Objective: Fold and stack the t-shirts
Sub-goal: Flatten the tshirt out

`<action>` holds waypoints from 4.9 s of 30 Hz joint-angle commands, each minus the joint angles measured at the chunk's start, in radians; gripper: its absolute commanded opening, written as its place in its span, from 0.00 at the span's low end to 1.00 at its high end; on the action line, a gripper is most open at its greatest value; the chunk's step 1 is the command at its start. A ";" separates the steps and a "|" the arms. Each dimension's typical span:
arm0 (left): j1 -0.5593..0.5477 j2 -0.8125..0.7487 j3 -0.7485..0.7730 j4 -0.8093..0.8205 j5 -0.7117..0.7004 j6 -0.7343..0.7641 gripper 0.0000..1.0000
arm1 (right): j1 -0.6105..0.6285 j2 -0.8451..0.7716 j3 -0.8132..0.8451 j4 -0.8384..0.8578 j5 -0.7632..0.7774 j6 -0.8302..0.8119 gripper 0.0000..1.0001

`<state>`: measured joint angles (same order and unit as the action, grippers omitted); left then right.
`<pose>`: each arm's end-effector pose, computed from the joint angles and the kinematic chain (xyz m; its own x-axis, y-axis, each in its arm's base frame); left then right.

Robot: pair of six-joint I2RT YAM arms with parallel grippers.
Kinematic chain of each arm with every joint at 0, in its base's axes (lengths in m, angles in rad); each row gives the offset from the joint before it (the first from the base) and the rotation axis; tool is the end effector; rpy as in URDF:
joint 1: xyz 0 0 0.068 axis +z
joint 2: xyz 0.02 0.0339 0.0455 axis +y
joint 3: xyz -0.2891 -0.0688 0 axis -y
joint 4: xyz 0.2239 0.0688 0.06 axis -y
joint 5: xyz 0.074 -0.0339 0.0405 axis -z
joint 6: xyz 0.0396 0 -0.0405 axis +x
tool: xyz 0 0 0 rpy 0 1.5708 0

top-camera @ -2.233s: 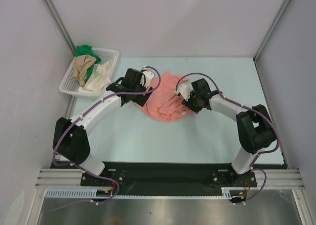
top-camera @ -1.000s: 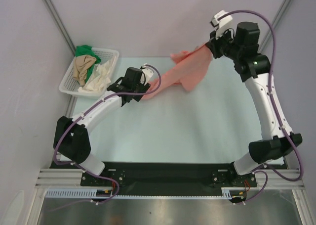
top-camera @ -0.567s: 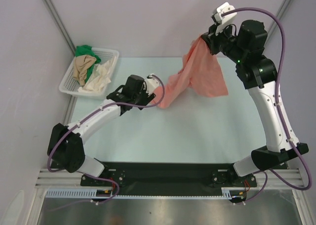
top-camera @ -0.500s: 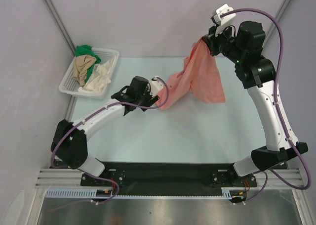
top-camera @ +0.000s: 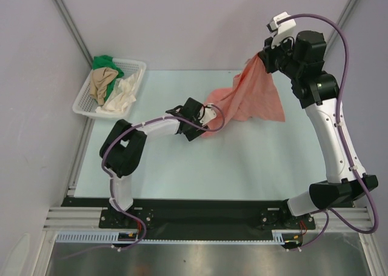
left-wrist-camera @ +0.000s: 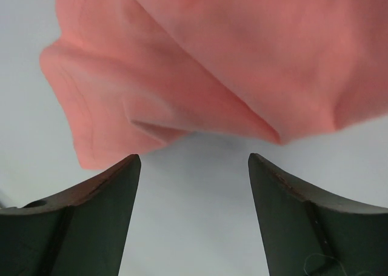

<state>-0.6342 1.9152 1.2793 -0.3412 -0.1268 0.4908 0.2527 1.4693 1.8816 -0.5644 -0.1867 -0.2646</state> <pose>0.3226 -0.2311 0.2070 -0.3387 0.8296 -0.4440 0.7828 0.5102 0.3561 0.2726 0.0780 0.5287 -0.0309 -0.2734 -0.9614 -0.4470 0.8641 -0.2314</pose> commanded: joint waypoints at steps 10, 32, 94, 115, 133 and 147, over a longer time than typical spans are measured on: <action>0.039 0.218 0.310 -0.065 -0.021 -0.004 0.64 | -0.029 -0.096 -0.087 0.055 0.020 0.024 0.00; 0.047 -0.447 0.194 -0.303 0.098 0.002 0.00 | -0.101 -0.262 -0.013 -0.140 0.012 -0.018 0.00; 0.433 0.116 0.239 -0.360 0.515 -0.397 0.49 | -0.271 0.240 -0.381 0.207 -0.017 -0.036 0.00; 0.432 0.231 0.336 -0.384 0.535 -0.385 0.19 | -0.271 0.212 -0.417 0.218 0.004 -0.055 0.00; 0.435 0.195 0.267 -0.371 0.547 -0.459 0.61 | -0.271 0.198 -0.438 0.224 0.003 -0.048 0.00; 0.429 0.286 0.354 -0.366 0.503 -0.462 0.46 | -0.270 0.172 -0.460 0.221 0.013 -0.056 0.00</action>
<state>-0.2024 2.1559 1.6142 -0.7189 0.4259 0.0330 -0.0208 1.6958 1.4212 -0.3691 -0.1875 -0.3088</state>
